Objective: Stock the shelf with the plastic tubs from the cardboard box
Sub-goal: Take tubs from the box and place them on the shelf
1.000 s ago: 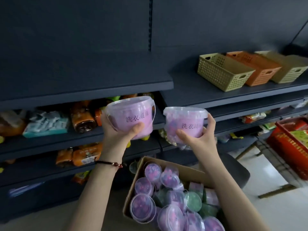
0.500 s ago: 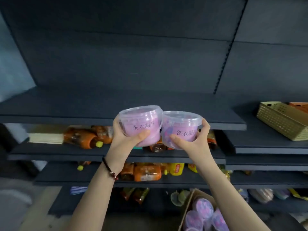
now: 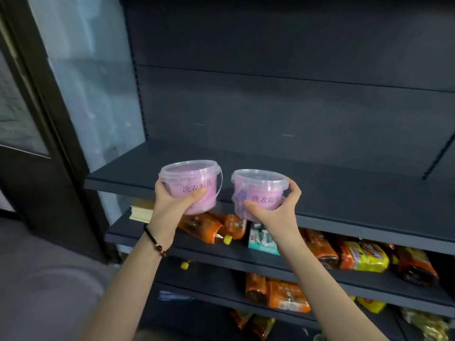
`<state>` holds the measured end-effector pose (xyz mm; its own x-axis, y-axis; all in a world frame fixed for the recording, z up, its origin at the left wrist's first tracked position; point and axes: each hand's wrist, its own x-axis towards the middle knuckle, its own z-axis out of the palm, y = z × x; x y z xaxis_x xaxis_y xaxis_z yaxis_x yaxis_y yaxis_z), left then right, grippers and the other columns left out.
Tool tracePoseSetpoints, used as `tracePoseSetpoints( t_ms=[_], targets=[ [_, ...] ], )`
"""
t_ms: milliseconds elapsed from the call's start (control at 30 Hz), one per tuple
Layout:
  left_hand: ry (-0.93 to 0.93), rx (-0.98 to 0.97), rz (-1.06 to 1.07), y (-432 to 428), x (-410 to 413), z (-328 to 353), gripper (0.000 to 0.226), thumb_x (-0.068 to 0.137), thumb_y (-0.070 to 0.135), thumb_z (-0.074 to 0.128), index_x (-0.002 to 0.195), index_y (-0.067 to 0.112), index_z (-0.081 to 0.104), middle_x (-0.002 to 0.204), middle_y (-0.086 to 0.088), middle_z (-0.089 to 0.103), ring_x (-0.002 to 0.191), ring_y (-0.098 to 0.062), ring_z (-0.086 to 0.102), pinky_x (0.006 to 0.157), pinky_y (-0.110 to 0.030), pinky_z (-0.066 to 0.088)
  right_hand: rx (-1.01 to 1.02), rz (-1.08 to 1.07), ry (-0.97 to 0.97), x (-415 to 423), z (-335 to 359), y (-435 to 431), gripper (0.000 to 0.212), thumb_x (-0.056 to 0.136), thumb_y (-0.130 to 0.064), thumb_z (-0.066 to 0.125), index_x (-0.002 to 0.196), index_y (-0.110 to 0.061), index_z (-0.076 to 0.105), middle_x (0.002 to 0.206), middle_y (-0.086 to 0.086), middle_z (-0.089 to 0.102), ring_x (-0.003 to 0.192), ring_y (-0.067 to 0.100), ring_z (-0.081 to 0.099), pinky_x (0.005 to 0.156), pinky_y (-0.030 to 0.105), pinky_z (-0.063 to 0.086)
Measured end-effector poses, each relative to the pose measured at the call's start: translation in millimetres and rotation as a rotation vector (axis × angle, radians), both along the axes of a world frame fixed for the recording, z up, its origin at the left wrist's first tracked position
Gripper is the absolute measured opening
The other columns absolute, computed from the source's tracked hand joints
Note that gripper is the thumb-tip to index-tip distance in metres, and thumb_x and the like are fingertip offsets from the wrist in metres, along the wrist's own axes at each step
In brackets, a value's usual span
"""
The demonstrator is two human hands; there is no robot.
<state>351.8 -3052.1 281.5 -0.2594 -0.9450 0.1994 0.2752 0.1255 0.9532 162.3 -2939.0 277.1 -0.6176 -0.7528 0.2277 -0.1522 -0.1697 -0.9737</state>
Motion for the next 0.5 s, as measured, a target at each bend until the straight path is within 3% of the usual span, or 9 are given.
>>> tracePoseSetpoints(
  t_ms=[67,167,333,500],
  targets=[
    [-0.010,0.002,0.028,-34,6,-2,0.113,0.040,0.038,0.096,0.133,0.019,0.035,0.126,0.001,0.056,0.115,-0.014,0.058,0.082,-0.026,0.055,0.012,0.011,-0.007,5,-1,-35,0.107,0.046,-0.041,0.086,0.128,-0.047,0.018,0.119,-0.009,0.047,0.105,0.010,0.057,0.083,0.029,0.056],
    [-0.054,-0.010,0.068,-88,3,-6,0.113,0.039,0.039,0.093,0.134,0.017,0.035,0.125,0.002,0.056,0.113,-0.013,0.058,0.085,-0.030,0.055,-0.012,0.015,0.010,2,-6,-92,0.099,0.055,-0.030,0.089,0.125,-0.040,0.020,0.119,-0.016,0.043,0.107,0.003,0.052,0.076,0.016,0.049],
    [-0.092,0.003,0.105,-175,-6,-15,0.102,0.047,0.028,0.090,0.133,0.020,0.037,0.123,0.002,0.056,0.111,-0.012,0.059,0.072,-0.021,0.056,-0.023,0.024,0.019,-8,-16,-186,0.100,0.052,-0.029,0.090,0.126,-0.034,0.022,0.119,-0.015,0.042,0.109,0.003,0.050,0.077,0.013,0.048],
    [-0.171,-0.008,0.119,-247,-2,-26,0.100,0.054,0.014,0.091,0.136,0.019,0.033,0.126,0.002,0.051,0.113,-0.013,0.054,0.076,-0.025,0.055,-0.001,0.052,0.041,-3,-23,-264,0.101,0.053,-0.021,0.092,0.127,-0.031,0.024,0.122,-0.008,0.043,0.112,0.009,0.052,0.086,0.023,0.052]
  ],
)
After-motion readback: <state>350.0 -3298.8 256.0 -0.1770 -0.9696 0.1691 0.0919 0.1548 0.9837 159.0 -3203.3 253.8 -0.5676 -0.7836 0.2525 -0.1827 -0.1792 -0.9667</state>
